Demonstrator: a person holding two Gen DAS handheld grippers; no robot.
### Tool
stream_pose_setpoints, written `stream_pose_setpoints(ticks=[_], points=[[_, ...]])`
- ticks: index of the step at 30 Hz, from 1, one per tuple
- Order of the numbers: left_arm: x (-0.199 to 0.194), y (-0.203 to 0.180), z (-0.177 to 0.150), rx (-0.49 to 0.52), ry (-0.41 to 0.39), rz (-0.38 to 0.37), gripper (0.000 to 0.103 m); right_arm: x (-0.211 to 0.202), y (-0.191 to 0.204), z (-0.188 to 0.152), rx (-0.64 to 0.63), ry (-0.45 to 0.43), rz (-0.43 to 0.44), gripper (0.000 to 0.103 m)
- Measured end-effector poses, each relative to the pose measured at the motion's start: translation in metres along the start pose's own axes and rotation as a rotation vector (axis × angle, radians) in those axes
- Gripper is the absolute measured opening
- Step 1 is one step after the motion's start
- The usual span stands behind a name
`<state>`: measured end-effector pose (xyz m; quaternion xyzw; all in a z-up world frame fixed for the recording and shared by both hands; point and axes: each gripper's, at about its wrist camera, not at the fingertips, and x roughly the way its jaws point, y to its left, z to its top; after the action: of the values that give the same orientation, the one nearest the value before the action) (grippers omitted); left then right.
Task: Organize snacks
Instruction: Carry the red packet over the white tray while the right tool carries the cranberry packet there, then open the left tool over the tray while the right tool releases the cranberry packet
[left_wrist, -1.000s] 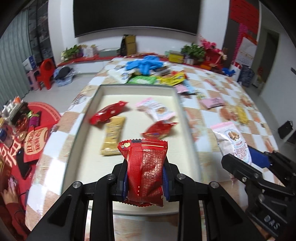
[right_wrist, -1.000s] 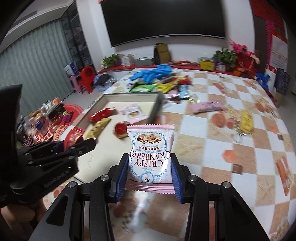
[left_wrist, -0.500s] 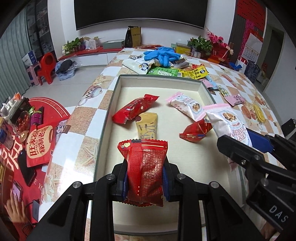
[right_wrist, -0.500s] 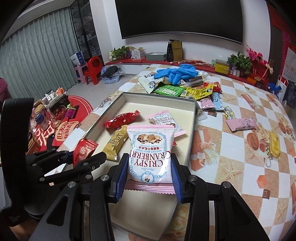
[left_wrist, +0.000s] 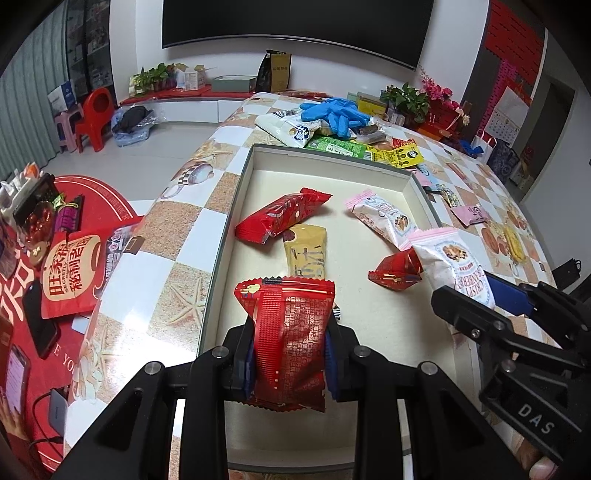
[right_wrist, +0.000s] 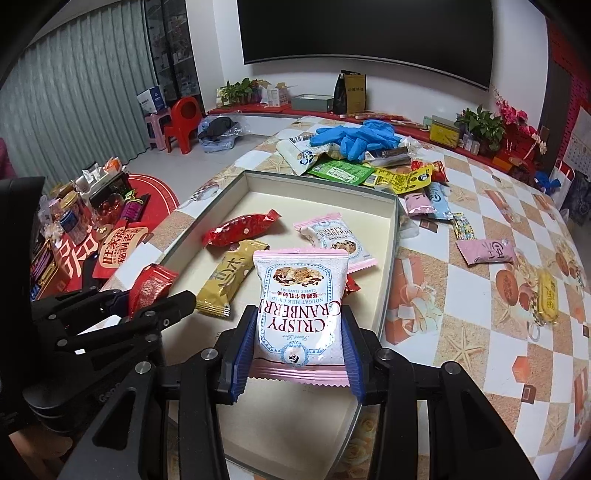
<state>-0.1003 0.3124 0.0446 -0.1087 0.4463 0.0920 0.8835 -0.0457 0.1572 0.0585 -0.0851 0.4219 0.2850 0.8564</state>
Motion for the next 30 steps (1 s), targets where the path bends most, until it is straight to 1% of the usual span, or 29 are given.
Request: stream_pose_setpoints(ticks=[5,11,16,17,18,20,21,22,23,24,27,30], points=[[0.001,-0.004,0.004,0.012,-0.001,0.008,0.031,0.009,-0.003,0.000,0.011,0.018,0.007,0.044],[0.002,-0.005,0.006,0.010,0.001,0.001,0.032,0.009,-0.001,0.003,0.000,0.014,0.012,0.044],[0.005,-0.004,0.009,-0.001,0.016,0.009,0.035,0.009,-0.002,0.006,-0.008,0.014,0.013,0.044],[0.005,-0.003,0.009,-0.004,0.021,0.005,0.043,0.010,-0.003,0.007,-0.006,0.018,0.017,0.044],[0.005,-0.001,0.009,-0.010,0.024,-0.003,0.057,0.011,-0.003,0.007,-0.008,0.026,0.024,0.044],[0.000,0.005,0.007,-0.033,0.009,0.008,0.068,0.013,-0.004,0.006,-0.011,0.043,0.064,0.052],[-0.003,0.008,0.006,-0.044,0.002,0.001,0.070,0.011,-0.006,0.005,-0.001,0.043,0.069,0.065],[-0.007,0.011,0.005,-0.055,-0.005,-0.008,0.070,0.008,-0.008,0.004,0.012,0.032,0.064,0.084],[-0.011,0.013,0.004,-0.062,-0.010,-0.011,0.070,0.003,-0.012,0.004,0.030,0.010,0.060,0.088],[-0.014,0.012,0.003,-0.064,-0.013,-0.013,0.070,-0.006,-0.018,0.002,0.052,-0.027,0.056,0.088],[-0.023,0.003,-0.003,-0.049,-0.027,-0.040,0.072,-0.027,-0.034,-0.003,0.088,-0.073,0.058,0.088],[-0.031,-0.026,-0.009,0.003,-0.029,-0.075,0.076,-0.044,-0.057,-0.017,0.110,-0.095,0.011,0.088]])
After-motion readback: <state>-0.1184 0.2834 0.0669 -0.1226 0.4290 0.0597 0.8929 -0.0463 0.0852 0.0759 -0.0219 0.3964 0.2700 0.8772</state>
